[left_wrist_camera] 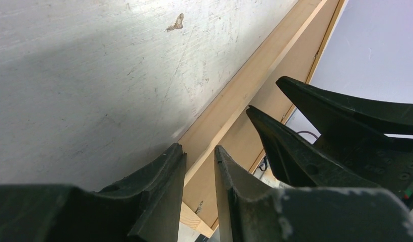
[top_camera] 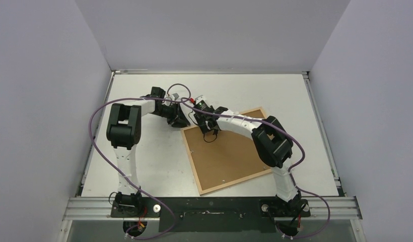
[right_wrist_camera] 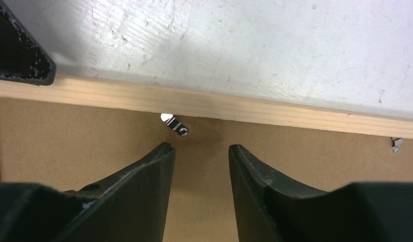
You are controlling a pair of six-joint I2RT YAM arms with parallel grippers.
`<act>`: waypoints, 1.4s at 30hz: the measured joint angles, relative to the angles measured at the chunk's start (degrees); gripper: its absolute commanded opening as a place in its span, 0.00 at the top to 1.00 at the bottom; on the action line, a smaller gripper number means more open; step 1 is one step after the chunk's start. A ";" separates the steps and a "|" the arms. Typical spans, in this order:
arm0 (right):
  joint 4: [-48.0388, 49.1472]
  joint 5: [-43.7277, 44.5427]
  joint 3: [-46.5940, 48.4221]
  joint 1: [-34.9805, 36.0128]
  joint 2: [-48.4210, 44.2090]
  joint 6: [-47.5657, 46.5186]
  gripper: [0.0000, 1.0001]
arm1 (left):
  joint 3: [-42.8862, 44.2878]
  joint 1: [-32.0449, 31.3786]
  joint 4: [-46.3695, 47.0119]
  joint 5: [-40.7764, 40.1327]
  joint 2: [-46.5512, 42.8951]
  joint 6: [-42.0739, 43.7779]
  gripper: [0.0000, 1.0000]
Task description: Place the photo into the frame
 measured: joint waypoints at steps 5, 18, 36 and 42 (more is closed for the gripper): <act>0.70 2.19 1.03 0.52 1.33 1.42 0.61 | -0.11 0.00 -0.42 -0.20 0.00 -0.28 0.74; 1.38 4.20 1.95 1.01 2.29 3.65 0.59 | -0.33 0.00 -0.26 -0.20 0.00 -0.92 0.75; 3.26 6.75 1.09 2.45 2.58 6.80 0.83 | -3.32 0.02 2.89 1.49 -0.07 -2.03 0.83; 4.17 6.43 0.55 2.45 2.58 9.35 0.96 | -3.87 0.00 3.48 1.79 -0.22 -2.84 0.83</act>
